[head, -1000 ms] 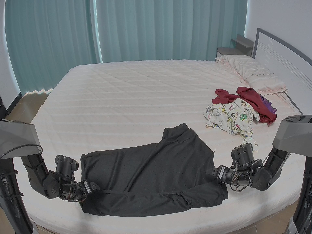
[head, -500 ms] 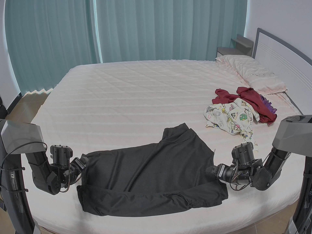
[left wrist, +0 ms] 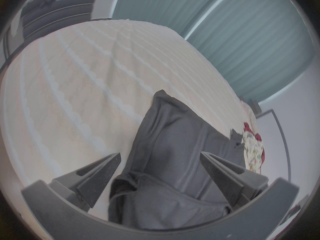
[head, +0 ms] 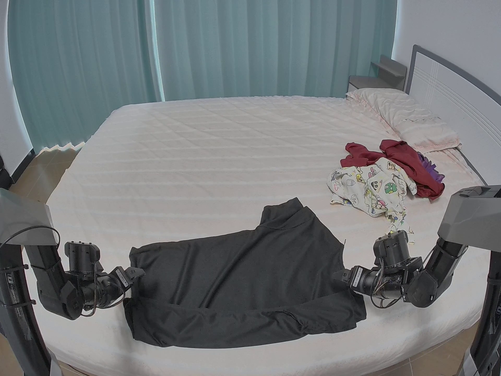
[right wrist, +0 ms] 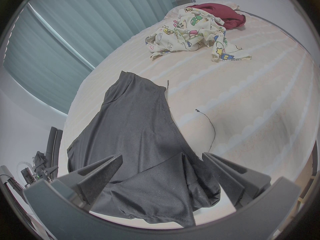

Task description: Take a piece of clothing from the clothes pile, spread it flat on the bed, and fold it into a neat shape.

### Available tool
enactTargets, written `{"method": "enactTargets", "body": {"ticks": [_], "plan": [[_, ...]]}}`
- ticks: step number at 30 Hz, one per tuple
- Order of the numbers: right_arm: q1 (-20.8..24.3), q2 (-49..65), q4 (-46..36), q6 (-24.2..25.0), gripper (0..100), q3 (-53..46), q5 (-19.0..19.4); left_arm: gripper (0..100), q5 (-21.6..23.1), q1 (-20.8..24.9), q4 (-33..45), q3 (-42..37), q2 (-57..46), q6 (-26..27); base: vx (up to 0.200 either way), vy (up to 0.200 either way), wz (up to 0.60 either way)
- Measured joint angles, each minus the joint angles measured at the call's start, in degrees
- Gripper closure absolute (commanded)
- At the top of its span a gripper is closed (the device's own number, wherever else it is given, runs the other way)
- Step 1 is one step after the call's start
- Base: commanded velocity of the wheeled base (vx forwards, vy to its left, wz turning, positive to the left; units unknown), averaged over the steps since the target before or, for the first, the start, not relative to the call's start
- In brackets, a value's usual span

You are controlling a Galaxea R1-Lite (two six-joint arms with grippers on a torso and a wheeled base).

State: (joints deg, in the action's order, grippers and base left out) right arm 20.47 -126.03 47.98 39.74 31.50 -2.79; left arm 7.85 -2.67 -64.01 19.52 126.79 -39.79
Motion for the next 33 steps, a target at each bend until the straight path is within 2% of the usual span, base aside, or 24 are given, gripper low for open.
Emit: {"method": "enactTargets", "body": {"ticks": [4, 6, 12, 15, 20, 21, 26, 33], "plan": [[-0.22, -0.05, -0.02, -1.16, 0, -0.17, 0.0, 0, 3.52, -2.1, -0.11, -3.29, -1.41, 7.77, 0.0, 0.0, 0.0], [-0.35, -0.07, -0.02, -1.62, 0, -0.26, -0.02, 0, 4.86, -2.95, -0.17, -4.89, -1.66, 9.69, 0.0, 0.0, 0.0], [-0.49, -0.16, 0.0, -1.84, 0, -0.37, -0.02, 0, 5.58, -3.67, -1.23, -7.25, -0.34, 17.13, 0.0, 0.0, 0.0], [-0.51, -0.18, -0.02, -1.84, 0, -0.37, -0.02, 0, 5.39, -3.5, -2.66, -7.7, 1.16, 18.86, 0.0, 0.0, 0.0], [-0.46, -0.33, 0.0, -1.87, 0, -0.39, 0.0, 0, 5.23, -2.5, -9.42, -9.18, 3.83, 19.27, 0.0, 0.0, 0.0], [-0.46, -0.44, -0.02, -1.91, 0, -0.39, 0.01, 100, 5.21, -2.21, -10.65, -9.59, 4.44, 19.32, 0.0, 0.0, 0.0], [-0.44, -0.88, 0.0, -1.95, 0, -0.39, 0.0, 100, 4.55, -1.1, -14.29, -10.87, 7.25, 19.32, 0.0, 0.0, 0.0], [-0.52, -1.27, 0.05, -2.68, 0, -0.39, 0.11, 100, 4.02, -0.8, -14.87, -11.75, 9.09, 19.02, 0.0, 0.0, 0.0]]}}
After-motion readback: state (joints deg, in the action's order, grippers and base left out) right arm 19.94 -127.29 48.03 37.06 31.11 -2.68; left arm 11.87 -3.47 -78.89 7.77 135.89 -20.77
